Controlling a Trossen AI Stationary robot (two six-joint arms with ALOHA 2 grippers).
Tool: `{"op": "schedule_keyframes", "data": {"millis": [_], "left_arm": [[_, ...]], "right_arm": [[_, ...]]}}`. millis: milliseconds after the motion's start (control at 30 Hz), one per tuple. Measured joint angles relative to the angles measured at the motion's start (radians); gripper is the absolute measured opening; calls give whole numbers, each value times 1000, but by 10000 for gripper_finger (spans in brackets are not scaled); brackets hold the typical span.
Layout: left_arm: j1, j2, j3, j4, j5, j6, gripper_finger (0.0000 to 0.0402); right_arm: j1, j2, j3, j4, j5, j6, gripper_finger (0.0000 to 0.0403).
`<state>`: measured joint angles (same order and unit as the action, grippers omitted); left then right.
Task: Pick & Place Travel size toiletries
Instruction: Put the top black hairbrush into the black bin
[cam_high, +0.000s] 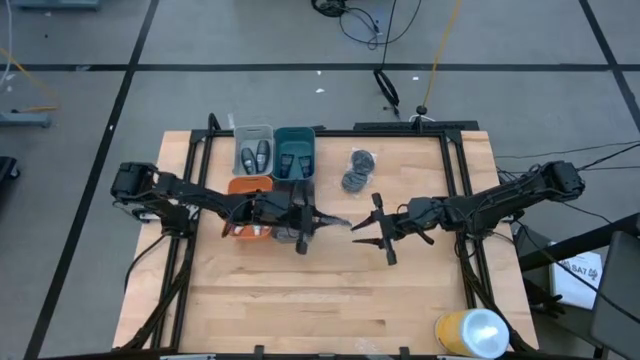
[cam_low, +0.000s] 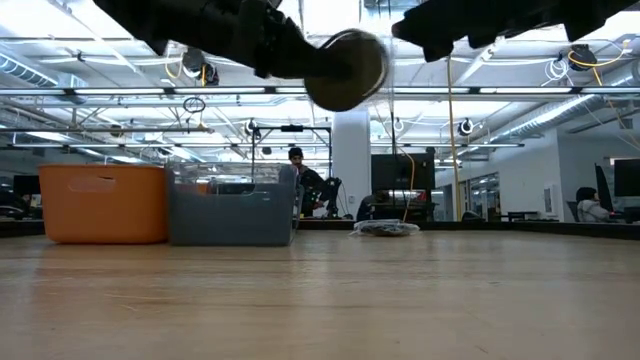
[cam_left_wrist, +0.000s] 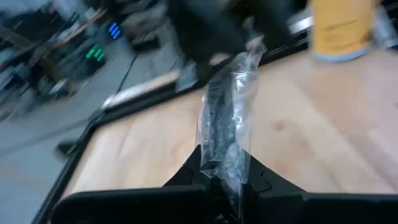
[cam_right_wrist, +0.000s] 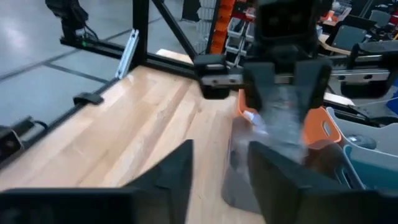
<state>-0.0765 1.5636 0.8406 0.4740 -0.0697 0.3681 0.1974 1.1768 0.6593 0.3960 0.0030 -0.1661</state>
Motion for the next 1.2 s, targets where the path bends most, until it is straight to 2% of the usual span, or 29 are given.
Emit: {"op": "schedule_keyframes", "data": {"millis": [133,267,367,500,600,667,833,1000,1200], "left_arm": [[-12,-103,0,-171,-145,-70,11],[-25,-222,1,-396,-277,-294,11],[-39,-288,0,-554,-336,-513,14],[-59,-304,1,-690,-365,-826,11],[-66,-277,1,-735,-401,-1035,11],[-65,-241,1,-747,-415,-1120,16],[-51,-134,0,-776,-423,-1255,12],[-28,-52,-1,-762,-413,-1283,17],[-21,-53,-1,-768,-367,-1217,117]], "right_arm": [[0,-58,0,-59,-3,44,199],[0,-108,0,-128,25,75,231],[-1,-135,-2,-184,117,74,237],[-1,-146,-17,-195,261,72,232],[-1,-147,-23,-188,313,72,226],[-2,-147,-30,-180,313,72,222],[-2,-147,-38,-162,311,88,216],[-2,-147,-39,-163,310,99,216],[-2,-147,-46,-162,310,97,213]]}}
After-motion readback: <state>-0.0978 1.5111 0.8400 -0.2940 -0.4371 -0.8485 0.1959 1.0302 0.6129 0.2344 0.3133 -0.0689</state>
